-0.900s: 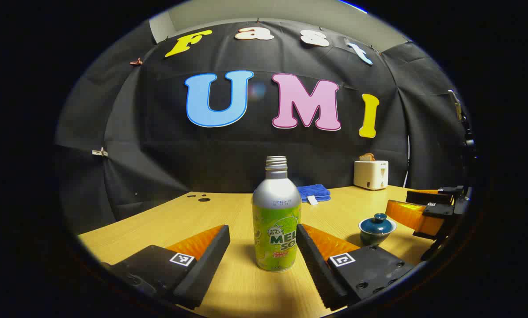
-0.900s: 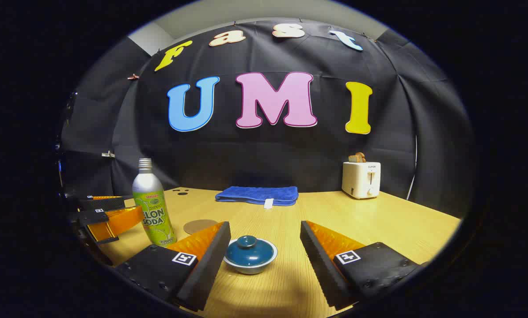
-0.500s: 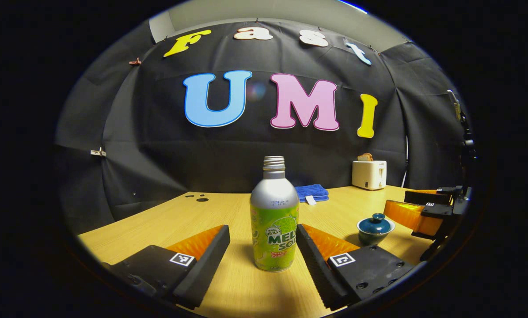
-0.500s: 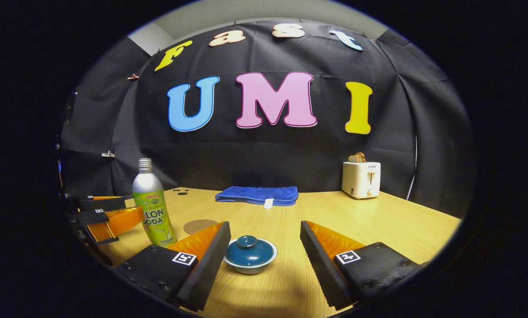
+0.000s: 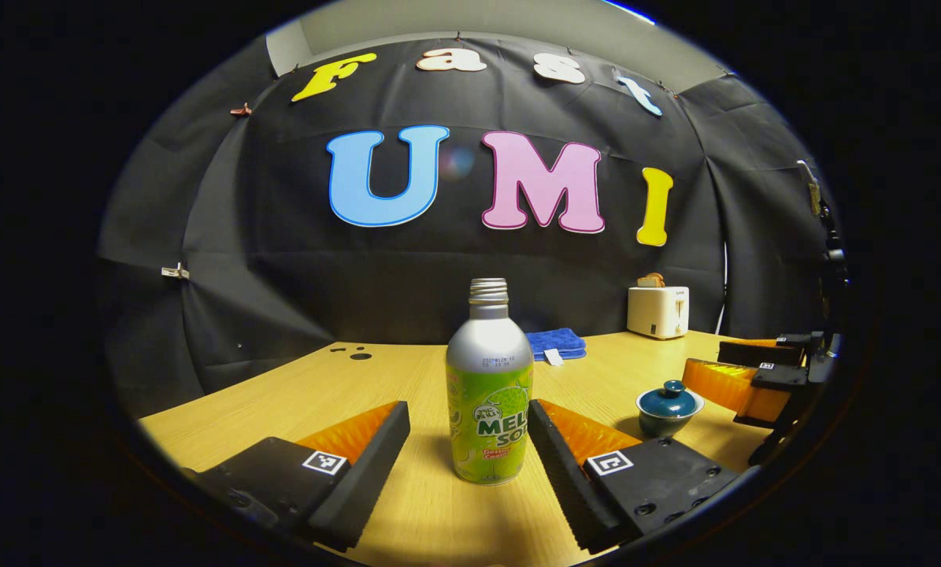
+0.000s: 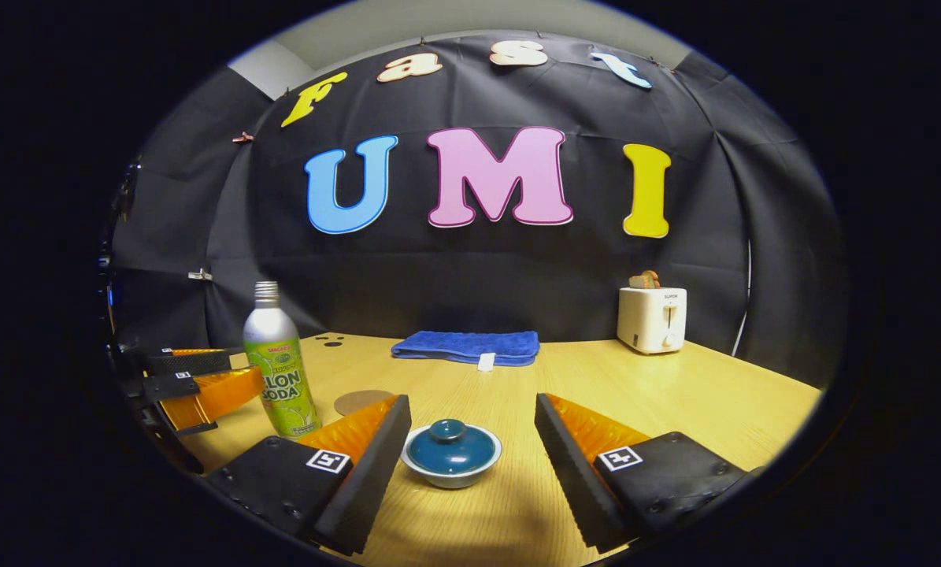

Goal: Open the teacup lid with one hand, grasp the water bottle and pour water into the teacup with the other hand; after pouring, place the water bottle on the coaster and then close the teacup lid.

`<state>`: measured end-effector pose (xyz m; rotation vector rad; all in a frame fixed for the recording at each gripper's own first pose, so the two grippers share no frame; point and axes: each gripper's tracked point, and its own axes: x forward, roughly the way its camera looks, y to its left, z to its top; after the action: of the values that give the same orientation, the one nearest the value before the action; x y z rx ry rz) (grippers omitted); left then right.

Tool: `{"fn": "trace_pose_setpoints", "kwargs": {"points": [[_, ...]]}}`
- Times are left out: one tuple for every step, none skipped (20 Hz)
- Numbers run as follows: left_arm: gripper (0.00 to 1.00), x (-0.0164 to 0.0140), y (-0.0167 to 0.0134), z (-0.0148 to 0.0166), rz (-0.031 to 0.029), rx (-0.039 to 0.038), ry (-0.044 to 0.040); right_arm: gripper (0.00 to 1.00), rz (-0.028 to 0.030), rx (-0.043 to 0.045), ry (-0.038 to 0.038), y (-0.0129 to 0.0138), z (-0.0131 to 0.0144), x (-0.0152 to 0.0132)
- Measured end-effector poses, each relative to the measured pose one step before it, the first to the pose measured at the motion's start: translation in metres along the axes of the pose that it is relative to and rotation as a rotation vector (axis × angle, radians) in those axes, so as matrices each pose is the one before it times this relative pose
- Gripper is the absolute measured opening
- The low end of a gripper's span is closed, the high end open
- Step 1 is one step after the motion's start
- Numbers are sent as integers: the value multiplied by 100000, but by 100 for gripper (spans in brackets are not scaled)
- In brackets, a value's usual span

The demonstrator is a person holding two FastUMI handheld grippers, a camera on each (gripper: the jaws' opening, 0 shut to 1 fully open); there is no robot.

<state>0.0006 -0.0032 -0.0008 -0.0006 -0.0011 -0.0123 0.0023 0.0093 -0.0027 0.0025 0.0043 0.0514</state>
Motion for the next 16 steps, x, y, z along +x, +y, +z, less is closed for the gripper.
{"fn": "trace_pose_setpoints", "kwargs": {"points": [[95,-7,16,74,-8,9,3,98,965,-23,218,122,-59,61],[95,-20,-21,-69,-5,-19,0,98,1095,-160,506,130,-51,237],[95,16,-42,22,16,-7,3,98,1204,-234,1679,267,-334,284],[95,40,23,-24,-24,19,14,98,1358,-347,2621,256,-472,350],[95,-14,4,64,18,-22,8,98,856,-793,2750,141,-448,401],[95,-22,11,-50,-18,-15,-7,98,634,-1208,2445,73,-337,408],[95,-13,32,72,-7,19,14,98,789,-1602,1659,251,-52,370],[95,-10,-48,-86,-16,-1,-11,98,182,-1890,1460,26,-166,246],[95,5,3,19,-5,-3,-25,98,215,-1288,1151,-2,-152,468],[95,41,21,-9,-9,20,32,96,152,-903,1417,21,-211,291],[95,-13,-5,-34,-1,-14,-4,93,153,-651,1615,26,-226,305],[95,-12,16,41,3,-38,-23,77,752,-383,1447,155,-320,345],[95,-35,-30,-39,-24,20,22,69,367,-547,1112,68,-71,317],[95,-12,18,52,10,11,9,65,771,-699,987,109,-83,187],[95,23,-17,-64,5,-6,-15,65,1025,-563,1116,151,-151,171],[95,15,-8,35,-4,20,-8,65,723,68,1347,63,-219,328]]}}
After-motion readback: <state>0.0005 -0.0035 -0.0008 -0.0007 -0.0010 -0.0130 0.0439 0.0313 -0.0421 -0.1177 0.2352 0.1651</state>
